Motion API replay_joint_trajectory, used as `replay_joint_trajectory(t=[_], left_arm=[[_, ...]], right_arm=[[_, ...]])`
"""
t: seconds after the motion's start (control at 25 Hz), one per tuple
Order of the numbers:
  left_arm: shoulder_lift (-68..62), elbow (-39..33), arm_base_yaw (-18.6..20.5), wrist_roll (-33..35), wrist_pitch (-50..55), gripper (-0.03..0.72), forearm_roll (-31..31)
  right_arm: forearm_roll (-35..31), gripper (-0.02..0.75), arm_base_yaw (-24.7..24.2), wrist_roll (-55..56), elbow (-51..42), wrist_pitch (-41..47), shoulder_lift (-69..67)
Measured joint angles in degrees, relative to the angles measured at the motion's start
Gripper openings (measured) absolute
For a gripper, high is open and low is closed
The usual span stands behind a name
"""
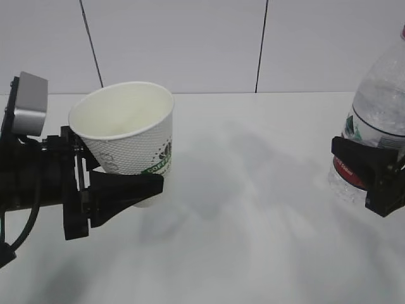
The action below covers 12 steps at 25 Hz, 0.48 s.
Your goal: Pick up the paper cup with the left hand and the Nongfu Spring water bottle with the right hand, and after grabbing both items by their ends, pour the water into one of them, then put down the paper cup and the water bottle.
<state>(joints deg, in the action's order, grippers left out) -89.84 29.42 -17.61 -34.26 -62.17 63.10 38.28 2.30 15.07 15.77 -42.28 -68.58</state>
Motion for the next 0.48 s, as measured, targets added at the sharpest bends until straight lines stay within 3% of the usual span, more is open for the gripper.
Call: replay_joint_trajectory(t=[0.48], left_arm=[[0.1, 0.0, -10.2, 0.0, 5.1, 0.549, -3.9]], right_arm=[[2.3, 0.449, 0.0, 0.6, 0.0, 0.0, 0.0]])
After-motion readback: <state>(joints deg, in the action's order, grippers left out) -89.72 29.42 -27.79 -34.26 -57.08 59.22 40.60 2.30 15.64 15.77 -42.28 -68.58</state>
